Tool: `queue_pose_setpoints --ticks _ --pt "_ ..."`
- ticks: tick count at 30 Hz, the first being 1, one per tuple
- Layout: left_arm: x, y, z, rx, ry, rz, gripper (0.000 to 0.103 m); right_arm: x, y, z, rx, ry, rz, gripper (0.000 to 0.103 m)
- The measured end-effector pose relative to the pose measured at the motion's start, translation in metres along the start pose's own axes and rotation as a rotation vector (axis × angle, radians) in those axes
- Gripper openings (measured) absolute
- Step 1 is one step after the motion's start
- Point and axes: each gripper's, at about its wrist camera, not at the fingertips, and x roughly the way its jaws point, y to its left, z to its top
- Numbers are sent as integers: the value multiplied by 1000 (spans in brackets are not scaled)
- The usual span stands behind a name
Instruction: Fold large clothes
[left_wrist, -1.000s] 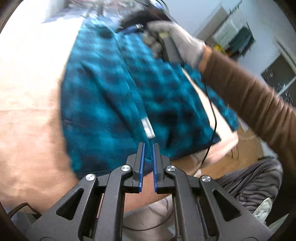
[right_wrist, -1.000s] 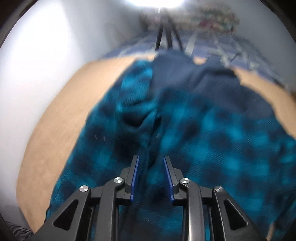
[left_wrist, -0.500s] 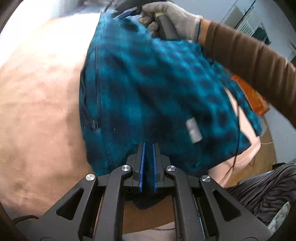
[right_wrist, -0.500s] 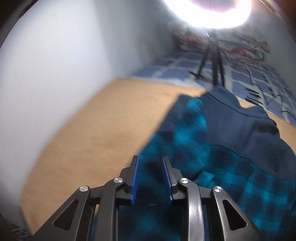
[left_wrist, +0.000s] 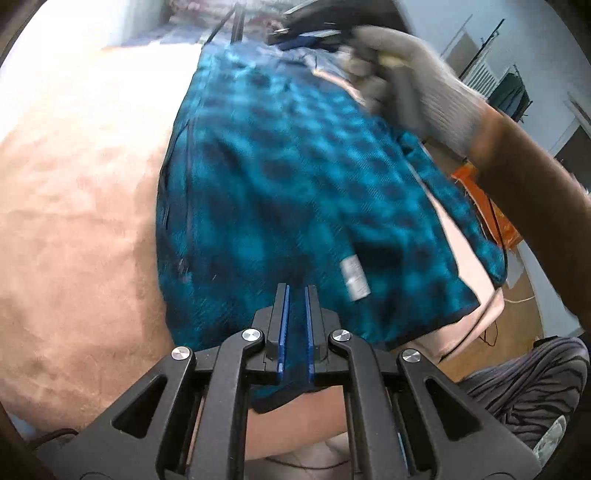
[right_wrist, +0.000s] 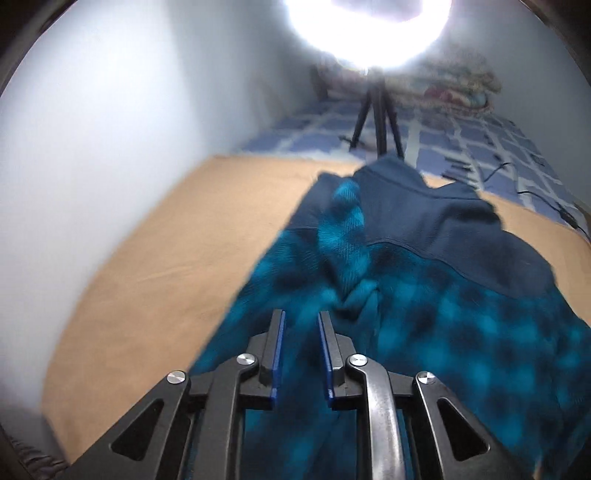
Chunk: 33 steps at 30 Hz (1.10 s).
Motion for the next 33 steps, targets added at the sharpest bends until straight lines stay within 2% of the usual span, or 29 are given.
queue_pose_setpoints --ticks 2,4,6,8,9,11,13,15,17,21,22,23,24,25,27,30,33 --pt "5 -7 1 -10 -7 -39 4 -40 4 -17 18 -27 22 19" --pt "19 -17 -2 -6 22 -73 4 -86 7 -41 31 -52 16 20" --pt "32 -28 -9 23 50 -66 4 -122 6 -63 50 -65 10 22" --pt "55 -42 -17 97 120 -13 4 -150 0 -83 72 -75 -14 23" --pt "62 -45 -20 129 124 19 4 -164 -5 -95 82 -73 -27 24" --pt "62 -47 -18 132 130 24 4 -191 -9 -116 85 -77 -77 25" --pt "58 -47 -15 122 136 26 4 -216 -18 -138 105 -87 -115 29" --pt "50 -52 -13 140 124 47 4 -233 -33 -154 158 -103 -114 39" --pt "36 -57 -9 163 103 54 4 -251 -49 -172 206 -129 -150 45" --pt "0 -75 3 245 48 49 4 -280 -87 -207 279 -182 -251 57" --pt "-9 -81 8 276 36 49 5 -286 -95 -215 302 -187 -260 58" --pt "-13 -85 11 297 29 48 7 -293 -105 -224 338 -196 -262 58" --pt "-22 -92 17 323 21 38 19 -300 -117 -233 382 -208 -263 58" --pt "-27 -95 22 337 17 25 41 -306 -126 -240 413 -217 -264 58" --pt "-37 -104 34 372 4 -9 64 -317 -147 -256 484 -233 -278 58" --pt "-40 -109 50 388 -3 -35 64 -333 -170 -279 562 -253 -312 59" --pt "-36 -103 60 357 -12 -60 64 -348 -190 -309 644 -266 -352 59"
